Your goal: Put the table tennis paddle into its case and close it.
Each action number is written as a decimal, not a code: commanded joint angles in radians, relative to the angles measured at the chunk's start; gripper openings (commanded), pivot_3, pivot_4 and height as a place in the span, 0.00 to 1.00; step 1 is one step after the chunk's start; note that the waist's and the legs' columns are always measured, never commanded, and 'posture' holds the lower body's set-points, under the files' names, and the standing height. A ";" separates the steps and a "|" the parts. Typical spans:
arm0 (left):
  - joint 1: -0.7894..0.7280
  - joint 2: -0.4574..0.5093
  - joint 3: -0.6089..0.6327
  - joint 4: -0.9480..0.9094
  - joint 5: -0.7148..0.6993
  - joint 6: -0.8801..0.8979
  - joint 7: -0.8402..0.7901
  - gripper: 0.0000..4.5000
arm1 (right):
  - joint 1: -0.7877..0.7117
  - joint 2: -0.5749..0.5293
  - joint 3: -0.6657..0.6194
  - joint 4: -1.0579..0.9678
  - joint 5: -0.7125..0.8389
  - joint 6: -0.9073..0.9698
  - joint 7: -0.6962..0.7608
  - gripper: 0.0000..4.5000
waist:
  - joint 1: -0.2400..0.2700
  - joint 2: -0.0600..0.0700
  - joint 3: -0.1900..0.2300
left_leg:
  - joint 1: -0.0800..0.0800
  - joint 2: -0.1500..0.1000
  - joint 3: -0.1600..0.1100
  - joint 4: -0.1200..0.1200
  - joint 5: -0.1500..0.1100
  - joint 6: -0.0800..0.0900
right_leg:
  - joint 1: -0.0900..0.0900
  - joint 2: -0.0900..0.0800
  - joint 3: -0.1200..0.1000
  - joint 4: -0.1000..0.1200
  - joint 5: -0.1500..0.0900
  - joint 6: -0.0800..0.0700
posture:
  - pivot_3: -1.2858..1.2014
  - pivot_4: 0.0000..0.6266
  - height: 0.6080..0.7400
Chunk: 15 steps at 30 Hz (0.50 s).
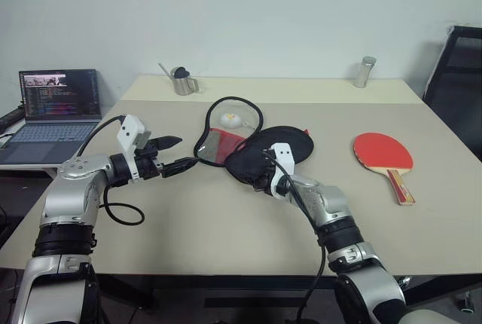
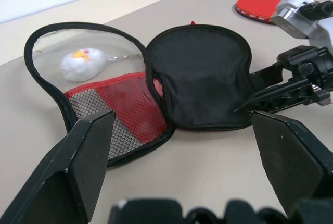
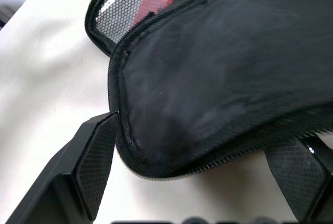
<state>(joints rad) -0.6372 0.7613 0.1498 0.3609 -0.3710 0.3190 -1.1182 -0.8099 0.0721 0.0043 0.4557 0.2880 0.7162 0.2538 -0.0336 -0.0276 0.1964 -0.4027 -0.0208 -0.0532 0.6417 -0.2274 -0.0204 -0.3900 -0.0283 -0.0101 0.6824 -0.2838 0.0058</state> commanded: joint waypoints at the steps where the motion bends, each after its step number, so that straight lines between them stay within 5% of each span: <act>1: -0.007 0.013 0.014 -0.038 0.001 -0.020 0.008 1.00 | -0.029 0.019 0.000 0.010 -0.015 -0.046 -0.012 0.80 | 0.000 0.000 0.000 | 0.000 0.000 0.000 0.000 0.000 0.000 | 0.000 0.000 0.000 0.000 0.000 0.000 | 0.52 0.24 1.00; 10: 0.037 0.017 0.011 -0.071 -0.003 -0.020 -0.008 1.00 | -0.007 -0.036 -0.029 -0.044 0.023 0.057 0.034 0.05 | 0.000 0.000 0.000 | 0.000 0.000 0.000 0.000 0.000 0.000 | 0.000 0.000 0.000 0.000 0.000 0.000 | 0.52 0.24 1.00; 15: 0.062 0.022 0.002 -0.100 -0.009 -0.009 -0.028 1.00 | 0.019 -0.102 -0.004 -0.138 0.065 0.173 0.124 0.00 | 0.001 0.000 0.000 | 0.000 0.000 0.000 0.000 0.000 0.000 | 0.000 0.000 0.000 0.000 0.000 0.000 | 0.52 0.24 1.00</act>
<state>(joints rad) -0.5722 0.7614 0.1432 0.3063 -0.3711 0.3178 -1.1316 -0.7954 -0.0124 -0.0130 0.3924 0.3245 0.8514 0.3291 -0.0327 -0.0276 0.1964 -0.4029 -0.0208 -0.0533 0.6415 -0.2274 -0.0204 -0.3899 -0.0284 -0.0099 0.6820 -0.2838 0.0057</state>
